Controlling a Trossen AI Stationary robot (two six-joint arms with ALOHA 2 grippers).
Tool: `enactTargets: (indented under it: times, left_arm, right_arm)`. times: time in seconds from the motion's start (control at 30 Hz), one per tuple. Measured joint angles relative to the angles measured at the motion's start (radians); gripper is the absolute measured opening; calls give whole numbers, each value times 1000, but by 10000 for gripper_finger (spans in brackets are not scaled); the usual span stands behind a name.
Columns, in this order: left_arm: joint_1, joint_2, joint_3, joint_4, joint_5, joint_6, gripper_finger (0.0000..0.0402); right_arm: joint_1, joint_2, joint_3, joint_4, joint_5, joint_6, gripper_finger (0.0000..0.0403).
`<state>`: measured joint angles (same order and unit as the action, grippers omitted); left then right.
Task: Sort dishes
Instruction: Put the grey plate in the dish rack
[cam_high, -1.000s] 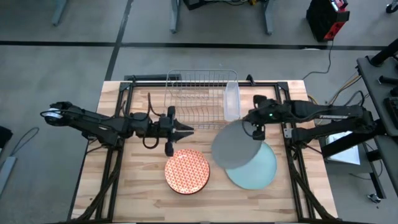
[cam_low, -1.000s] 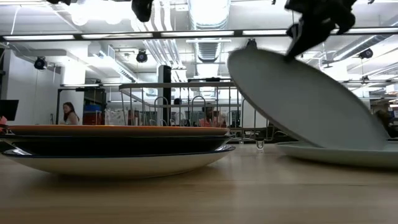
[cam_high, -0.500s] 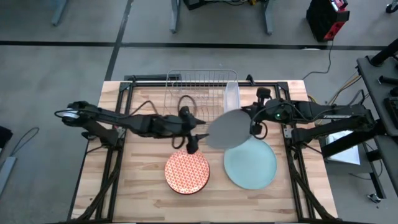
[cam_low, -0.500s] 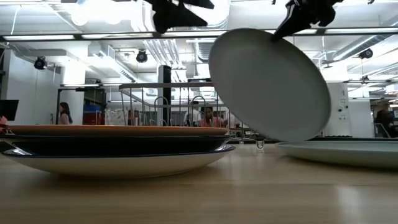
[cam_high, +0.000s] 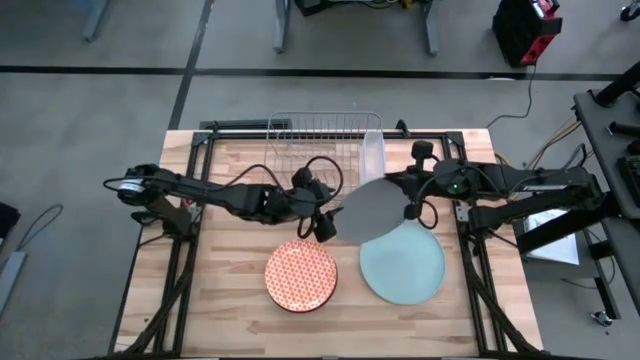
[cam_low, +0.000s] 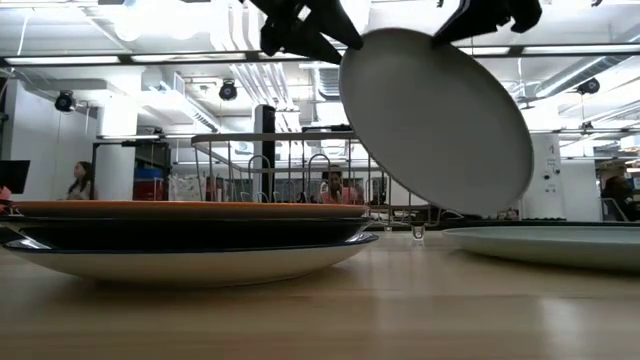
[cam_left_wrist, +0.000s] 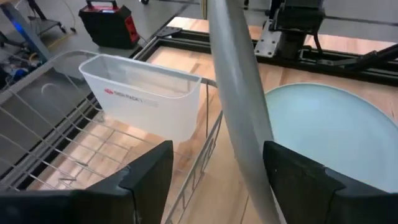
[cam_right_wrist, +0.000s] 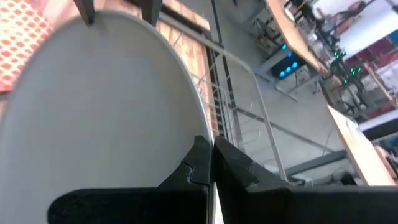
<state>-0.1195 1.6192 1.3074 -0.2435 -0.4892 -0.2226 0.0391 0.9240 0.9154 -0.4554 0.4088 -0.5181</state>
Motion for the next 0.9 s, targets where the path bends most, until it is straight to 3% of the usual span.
enactTargets:
  times: [0.2, 0.4, 0.53, 0.73, 0.9]
  left_arm:
    - [-7, 2, -28, 46, 1, -31, 230]
    - [-15, 18, -37, 76, 34, -13, 221]
    - [-17, 18, -51, 76, 35, -6, 161]
    - [-16, 18, -60, 69, 23, -2, 20]
    - [-20, 12, -61, 76, 10, 11, 6]
  right_arm:
    - [14, 10, 0, 102, -147, -9, 0]
    - [39, 58, 0, 166, -157, -44, 1]
    - [54, 92, -1, 199, -157, -66, 1]
    - [60, 122, 0, 217, -155, -72, 1]
    - [59, 109, 2, 219, -139, -63, 1]
